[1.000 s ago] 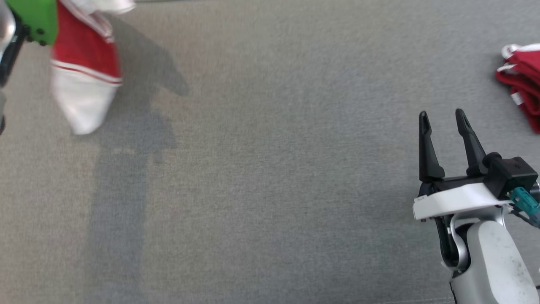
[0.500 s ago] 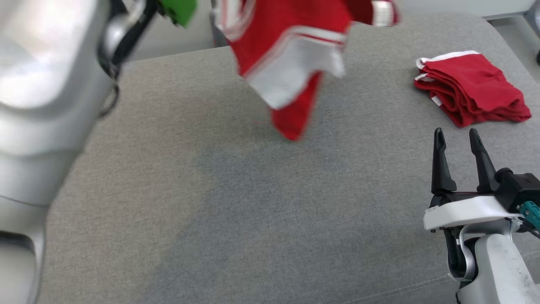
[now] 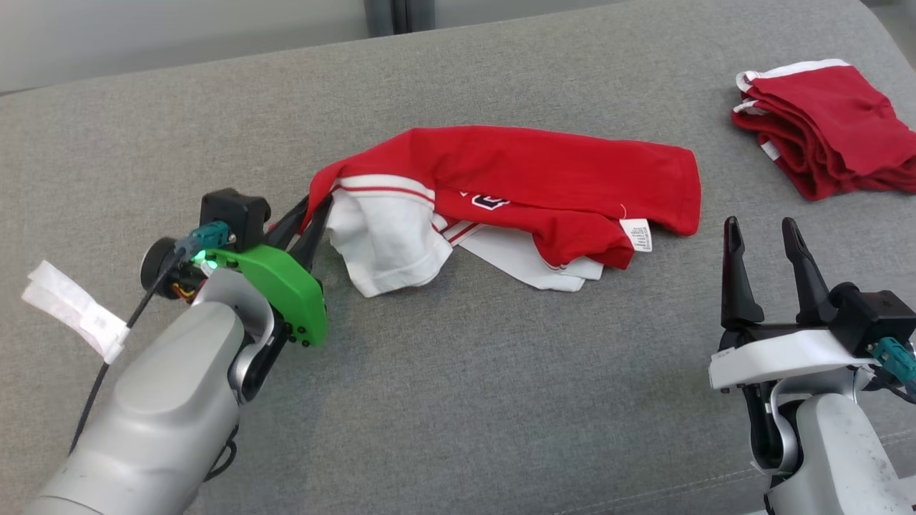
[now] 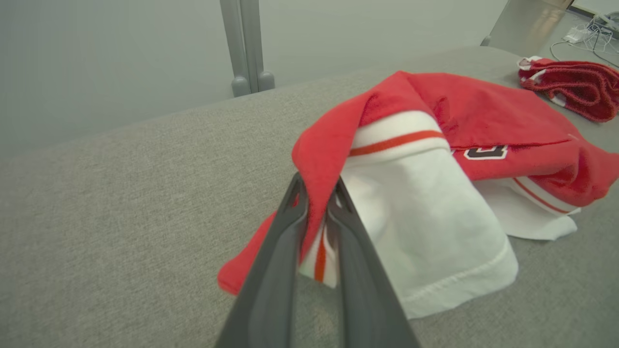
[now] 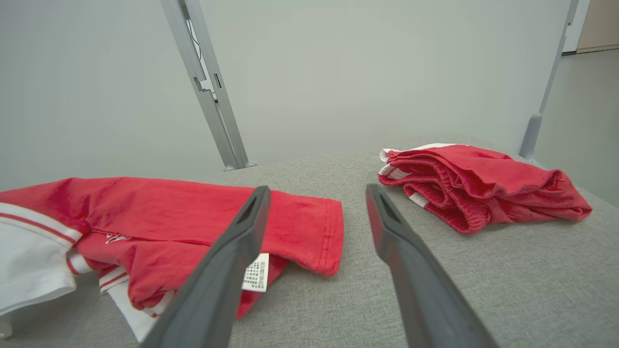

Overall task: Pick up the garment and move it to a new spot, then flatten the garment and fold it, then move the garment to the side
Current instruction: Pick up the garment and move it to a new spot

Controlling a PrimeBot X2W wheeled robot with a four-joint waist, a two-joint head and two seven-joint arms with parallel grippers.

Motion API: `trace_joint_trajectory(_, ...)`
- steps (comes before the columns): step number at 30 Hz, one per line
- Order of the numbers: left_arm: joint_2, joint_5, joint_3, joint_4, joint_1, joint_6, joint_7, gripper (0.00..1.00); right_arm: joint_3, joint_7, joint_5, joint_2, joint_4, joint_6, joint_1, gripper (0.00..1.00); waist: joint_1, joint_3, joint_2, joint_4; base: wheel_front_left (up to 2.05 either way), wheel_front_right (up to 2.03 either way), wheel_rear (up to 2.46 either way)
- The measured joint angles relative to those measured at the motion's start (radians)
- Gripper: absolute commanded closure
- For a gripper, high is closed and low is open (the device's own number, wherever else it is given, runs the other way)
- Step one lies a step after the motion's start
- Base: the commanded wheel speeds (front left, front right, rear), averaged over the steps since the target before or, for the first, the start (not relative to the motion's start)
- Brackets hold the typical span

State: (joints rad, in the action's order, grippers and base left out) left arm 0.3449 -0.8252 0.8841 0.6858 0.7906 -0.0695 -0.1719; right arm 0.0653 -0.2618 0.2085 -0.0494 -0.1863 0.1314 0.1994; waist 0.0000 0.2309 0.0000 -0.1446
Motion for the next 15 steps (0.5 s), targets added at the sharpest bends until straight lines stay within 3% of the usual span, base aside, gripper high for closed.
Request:
trace_joint_trajectory(6, -0.047, -0.021, -0.028, 0.107, -0.034, 0.024, -0.06, 0.99, -0.001, 0.0, -0.001, 0.0, 0.0, 0.0, 0.001, 0.0, 0.0, 0.019, 0.0, 0.013, 0.0, 0.0, 0.0)
trace_joint_trajectory(7, -0.053, -0.023, -0.034, 0.122, -0.035, 0.028, -0.067, 0.71, -0.001, 0.0, -0.002, 0.0, 0.0, 0.0, 0.001, 0.0, 0.0, 0.019, 0.0, 0.015, 0.0, 0.0, 0.0)
trace_joint_trajectory(8, -0.058, -0.023, -0.037, 0.134, -0.036, 0.033, -0.072, 0.25, -0.002, 0.0, -0.005, 0.0, -0.002, 0.0, 0.001, 0.0, 0.0, 0.019, 0.0, 0.017, 0.0, 0.0, 0.0)
trace_joint_trajectory(9, -0.064, -0.023, -0.041, 0.147, -0.037, 0.035, -0.076, 0.0, -0.003, 0.0, -0.008, 0.0, -0.004, 0.0, 0.001, 0.0, 0.0, 0.018, 0.0, 0.019, 0.0, 0.0, 0.0)
trace_joint_trajectory(15, -0.092, -0.002, -0.073, 0.178, -0.038, 0.039, -0.088, 0.0, -0.012, -0.001, -0.01, 0.0, -0.02, 0.0, 0.001, 0.0, 0.0, -0.003, 0.0, 0.027, 0.0, 0.0, 0.0)
